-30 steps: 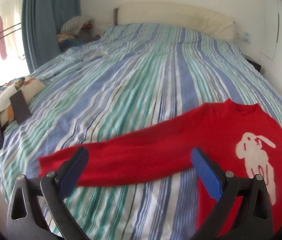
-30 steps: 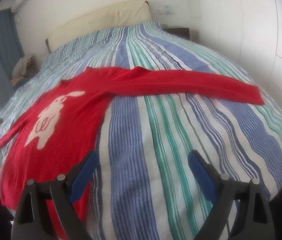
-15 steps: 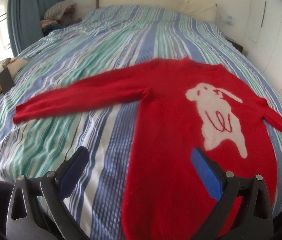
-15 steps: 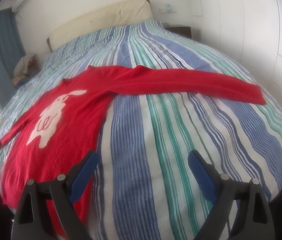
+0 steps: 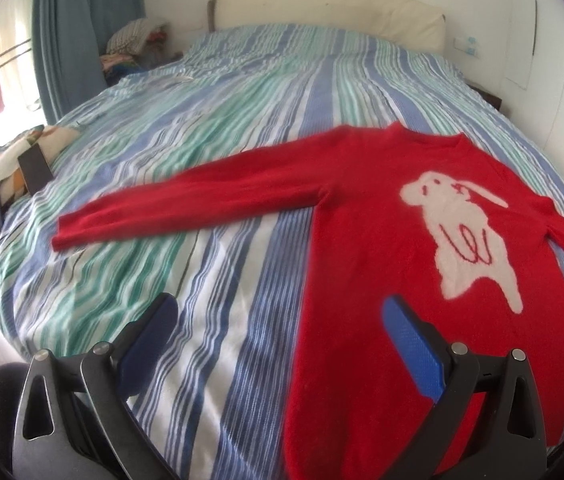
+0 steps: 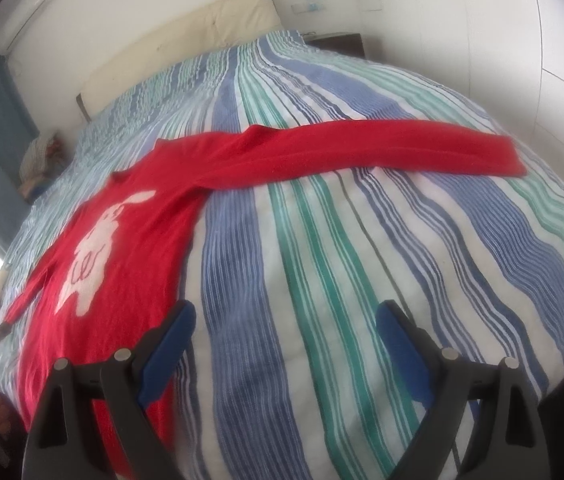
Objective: Fold small clothes
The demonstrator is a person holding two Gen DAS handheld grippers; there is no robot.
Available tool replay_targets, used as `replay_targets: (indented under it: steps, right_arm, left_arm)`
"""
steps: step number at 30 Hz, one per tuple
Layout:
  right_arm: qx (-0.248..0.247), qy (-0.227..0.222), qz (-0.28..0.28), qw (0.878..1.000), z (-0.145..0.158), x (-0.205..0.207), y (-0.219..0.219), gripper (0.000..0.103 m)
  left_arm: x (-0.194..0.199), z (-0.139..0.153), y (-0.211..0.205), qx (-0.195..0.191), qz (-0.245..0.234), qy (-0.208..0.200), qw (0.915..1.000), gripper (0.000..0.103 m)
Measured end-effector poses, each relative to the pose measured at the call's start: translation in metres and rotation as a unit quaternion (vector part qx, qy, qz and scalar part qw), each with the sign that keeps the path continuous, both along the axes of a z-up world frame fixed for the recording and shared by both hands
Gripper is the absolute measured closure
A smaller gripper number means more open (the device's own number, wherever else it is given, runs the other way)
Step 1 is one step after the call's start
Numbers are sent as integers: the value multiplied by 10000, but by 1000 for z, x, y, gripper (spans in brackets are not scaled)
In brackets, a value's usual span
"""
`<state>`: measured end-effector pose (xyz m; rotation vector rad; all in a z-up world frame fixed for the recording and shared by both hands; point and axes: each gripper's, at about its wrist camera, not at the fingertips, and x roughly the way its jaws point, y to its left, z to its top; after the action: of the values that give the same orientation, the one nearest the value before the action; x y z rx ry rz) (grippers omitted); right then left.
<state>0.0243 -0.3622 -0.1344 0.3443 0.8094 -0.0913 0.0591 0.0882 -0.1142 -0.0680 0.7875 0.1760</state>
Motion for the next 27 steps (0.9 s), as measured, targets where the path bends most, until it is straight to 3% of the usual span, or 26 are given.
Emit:
replay_targets:
  steps: [4, 7, 11, 15, 18, 23, 24, 27]
  right_arm:
    - [499, -267, -404, 9976, 22, 14, -59, 13]
    - [1143, -472, -1056, 9867, 32, 22, -129, 13]
    - [2370, -297, -1852, 9532, 10, 27, -209, 13]
    - [3264, -246, -2094, 9214, -18, 24, -240, 21]
    - [3226, -202, -1997, 9250, -24, 32, -245, 28]
    - [3027, -130, -1995, 9319, -36, 53, -249, 28]
    - [2885, -68, -1983, 9367, -36, 58, -247, 36]
    - [2523, 289, -1693, 9523, -33, 75, -241, 93]
  left_arm:
    - [-1, 1, 9, -404, -15, -33, 9992, 1]
    - [0, -1, 11, -599, 4, 29, 9982, 1]
    - [-2, -4, 7, -554, 67, 109, 9984, 1]
    - [-1, -10, 3, -457, 27, 190, 9988, 1]
    - [6, -19, 3, -377, 64, 346, 9987, 1]
    - [13, -31, 5, -380, 168, 546, 9976, 1]
    - [14, -33, 5, -359, 194, 586, 9974, 1]
    - [14, -35, 7, -316, 238, 671, 9970, 1]
